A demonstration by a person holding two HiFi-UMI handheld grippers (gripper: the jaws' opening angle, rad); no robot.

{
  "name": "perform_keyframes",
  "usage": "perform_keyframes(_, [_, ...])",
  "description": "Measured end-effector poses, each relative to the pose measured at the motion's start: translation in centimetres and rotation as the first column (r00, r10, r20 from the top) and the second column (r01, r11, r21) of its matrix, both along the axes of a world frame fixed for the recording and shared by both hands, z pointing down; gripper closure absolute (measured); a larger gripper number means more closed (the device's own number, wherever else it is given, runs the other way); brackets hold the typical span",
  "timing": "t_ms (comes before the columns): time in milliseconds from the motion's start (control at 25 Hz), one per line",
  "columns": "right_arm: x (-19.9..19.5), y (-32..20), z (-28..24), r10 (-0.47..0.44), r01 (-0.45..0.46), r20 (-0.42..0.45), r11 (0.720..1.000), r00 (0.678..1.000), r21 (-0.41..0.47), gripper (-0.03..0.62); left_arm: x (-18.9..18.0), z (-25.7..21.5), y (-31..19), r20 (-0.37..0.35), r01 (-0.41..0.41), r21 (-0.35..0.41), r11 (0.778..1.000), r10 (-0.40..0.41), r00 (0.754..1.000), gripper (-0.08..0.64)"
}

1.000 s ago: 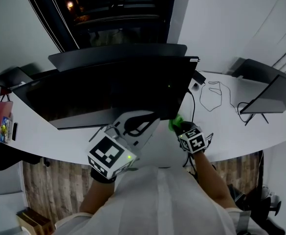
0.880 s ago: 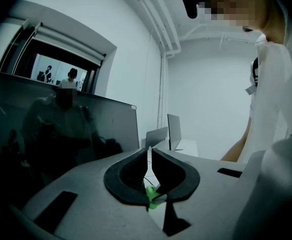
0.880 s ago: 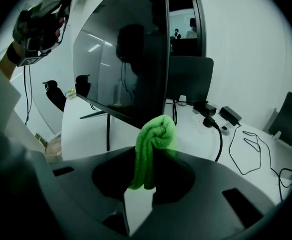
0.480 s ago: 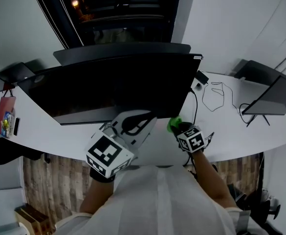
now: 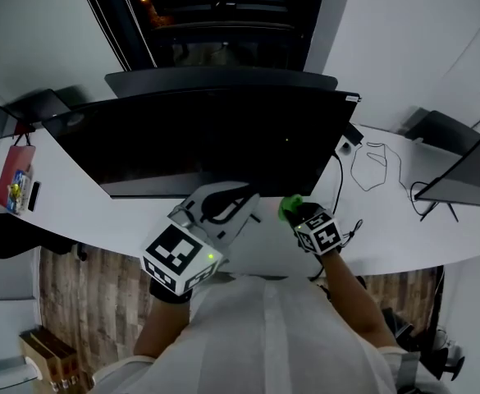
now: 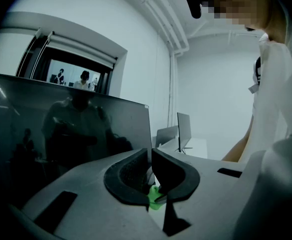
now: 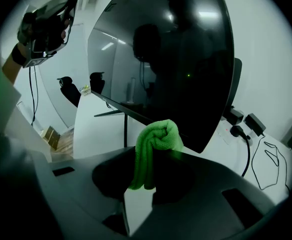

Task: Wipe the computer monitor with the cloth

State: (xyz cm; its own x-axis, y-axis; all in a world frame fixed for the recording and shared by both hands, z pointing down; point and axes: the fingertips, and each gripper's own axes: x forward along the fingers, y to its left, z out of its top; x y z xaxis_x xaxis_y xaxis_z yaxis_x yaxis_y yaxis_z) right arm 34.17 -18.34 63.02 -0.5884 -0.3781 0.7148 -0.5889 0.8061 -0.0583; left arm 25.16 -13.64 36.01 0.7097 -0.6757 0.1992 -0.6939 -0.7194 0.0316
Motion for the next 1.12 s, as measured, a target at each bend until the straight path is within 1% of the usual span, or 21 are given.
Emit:
perform_keyframes(160, [-1.3,0.2,-0.1,-0.035,0.035,-0.008,0.999,0.999,-0.001,0.522,-1.8,0.1,0.1,-0.008,0.042,0.002,0.999,-0.042,0.999,0.520])
perform_keyframes(280, [-2.2,0.6,0.1,-0.043,0.043,-0.021,0.999,0.999,-0.004,0.522,-3.4,0.4,0.2,-0.011,0.061,-0.006,0.998,-0.061,0.998,0.520])
perform_keyframes(440, [-4.7,0.9,-0.1,-0.066,0.067,-0.034,0.997,0.997,0.033,0.522,-5.8,0.6,0.1,-0.009,0.074,-0.012,0.997,-0.075,0.997,0.520])
perform_keyframes(760, [-9.7,1.8,0.0,-0.115,0.117,-0.057,0.992,0.992,0.045,0.522,-10.7,1.2,0.0,-0.027,0.084,-0.024,0.996,-0.084,0.996,0.520])
perform_keyframes(1120, [-14.8,2.6,0.3,-0.144,0.148,-0.081,0.988,0.986,0.044,0.522,-16.2,1.7,-0.2,-0.045,0.079,-0.033,0.996,-0.081,0.996,0.520])
